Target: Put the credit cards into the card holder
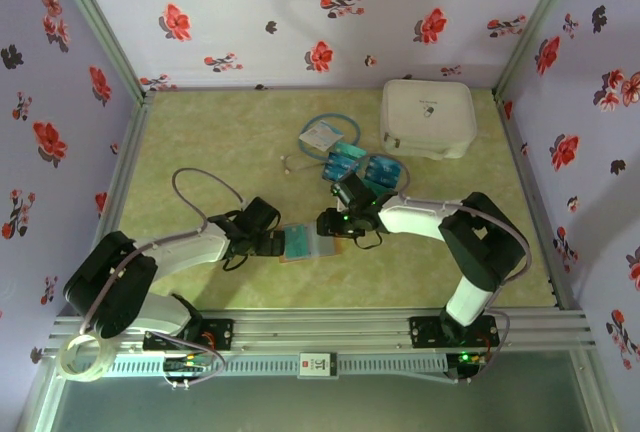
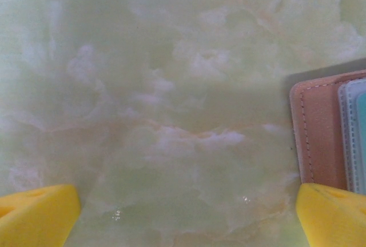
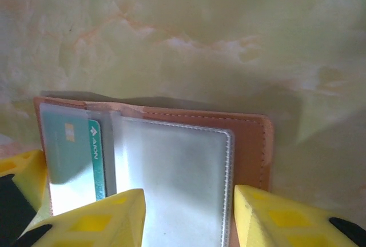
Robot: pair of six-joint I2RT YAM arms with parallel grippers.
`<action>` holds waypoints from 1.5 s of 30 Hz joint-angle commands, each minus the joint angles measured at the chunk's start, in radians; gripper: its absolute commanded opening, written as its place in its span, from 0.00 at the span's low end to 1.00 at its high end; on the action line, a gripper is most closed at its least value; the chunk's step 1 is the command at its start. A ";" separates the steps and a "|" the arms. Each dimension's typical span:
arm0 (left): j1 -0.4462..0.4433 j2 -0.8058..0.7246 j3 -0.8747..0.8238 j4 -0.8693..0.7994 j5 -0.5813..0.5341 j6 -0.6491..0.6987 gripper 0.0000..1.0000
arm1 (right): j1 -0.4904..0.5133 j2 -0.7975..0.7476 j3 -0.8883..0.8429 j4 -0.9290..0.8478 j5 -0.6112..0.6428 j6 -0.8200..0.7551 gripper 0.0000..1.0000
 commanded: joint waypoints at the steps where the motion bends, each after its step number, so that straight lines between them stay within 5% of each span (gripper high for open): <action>1: -0.001 0.052 -0.020 0.041 0.034 0.014 1.00 | 0.014 0.030 0.013 0.020 -0.083 0.019 0.44; 21: 0.007 -0.010 -0.032 0.026 0.013 -0.001 1.00 | 0.089 -0.004 0.086 0.081 -0.128 0.096 0.43; 38: 0.132 -0.253 -0.063 -0.096 -0.038 -0.037 1.00 | 0.138 0.202 0.103 0.328 -0.140 0.223 0.42; 45: 0.133 -0.232 -0.053 -0.085 -0.010 -0.015 1.00 | 0.135 0.123 0.129 0.229 -0.123 0.163 0.43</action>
